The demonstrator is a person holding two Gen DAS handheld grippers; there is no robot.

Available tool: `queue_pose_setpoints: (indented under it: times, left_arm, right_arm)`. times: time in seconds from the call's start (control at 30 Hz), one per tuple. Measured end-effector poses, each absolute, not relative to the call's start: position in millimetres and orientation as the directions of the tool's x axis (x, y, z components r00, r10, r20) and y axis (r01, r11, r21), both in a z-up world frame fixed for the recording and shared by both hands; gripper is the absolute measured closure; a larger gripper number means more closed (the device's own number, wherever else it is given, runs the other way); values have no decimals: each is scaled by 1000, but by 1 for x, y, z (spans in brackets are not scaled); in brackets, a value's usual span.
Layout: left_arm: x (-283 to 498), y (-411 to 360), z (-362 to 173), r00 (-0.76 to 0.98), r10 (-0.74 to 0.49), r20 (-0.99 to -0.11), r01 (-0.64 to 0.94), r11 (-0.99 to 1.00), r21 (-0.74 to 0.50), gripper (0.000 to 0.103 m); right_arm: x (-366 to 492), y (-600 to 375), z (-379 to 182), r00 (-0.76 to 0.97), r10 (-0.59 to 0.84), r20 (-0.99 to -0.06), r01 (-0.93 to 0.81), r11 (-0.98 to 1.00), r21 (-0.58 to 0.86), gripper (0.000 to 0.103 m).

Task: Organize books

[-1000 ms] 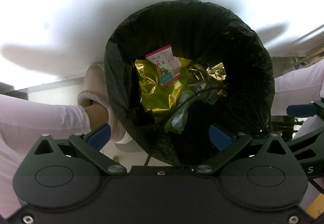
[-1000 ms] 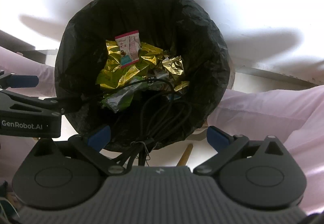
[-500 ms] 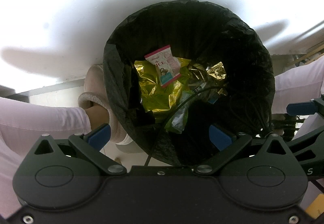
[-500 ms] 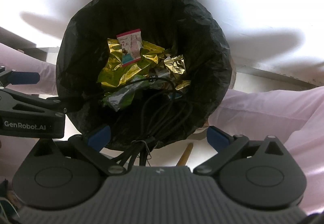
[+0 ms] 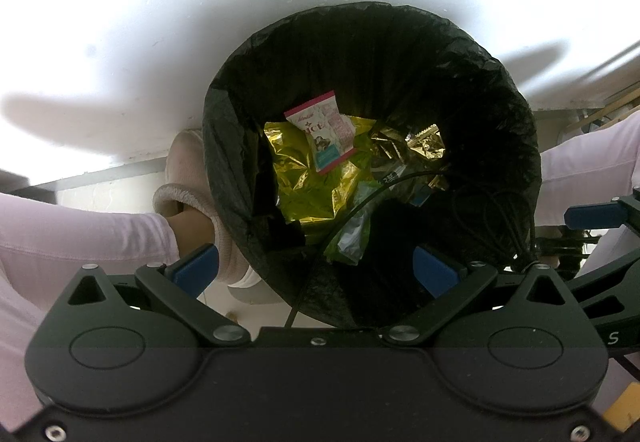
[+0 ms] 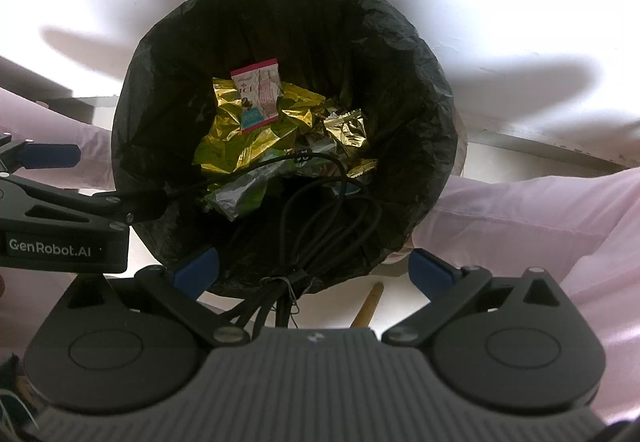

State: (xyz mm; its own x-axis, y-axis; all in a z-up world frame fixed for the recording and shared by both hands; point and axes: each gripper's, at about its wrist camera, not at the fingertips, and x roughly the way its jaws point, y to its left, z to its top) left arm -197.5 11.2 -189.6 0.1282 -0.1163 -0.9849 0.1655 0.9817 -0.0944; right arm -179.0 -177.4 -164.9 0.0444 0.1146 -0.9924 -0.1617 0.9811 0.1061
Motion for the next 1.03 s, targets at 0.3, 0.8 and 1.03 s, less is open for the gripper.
queue_pose_setpoints:
  times: [0.3, 0.8, 1.03]
  left_arm:
    - [-197, 12, -190, 128, -116, -985, 166, 982, -94, 0]
    - [-197, 12, -189, 137, -118, -983, 163, 982, -95, 0]
    - [-197, 13, -189, 142, -130, -981, 163, 981, -107, 0]
  right_arm:
    - [-179, -178, -165, 44, 117, -992, -165, 980, 109, 0]
    - [-177, -182, -165, 47, 114, -992, -166, 980, 105, 0]
    - [-175, -184, -165, 45, 115, -992, -171, 980, 106, 0]
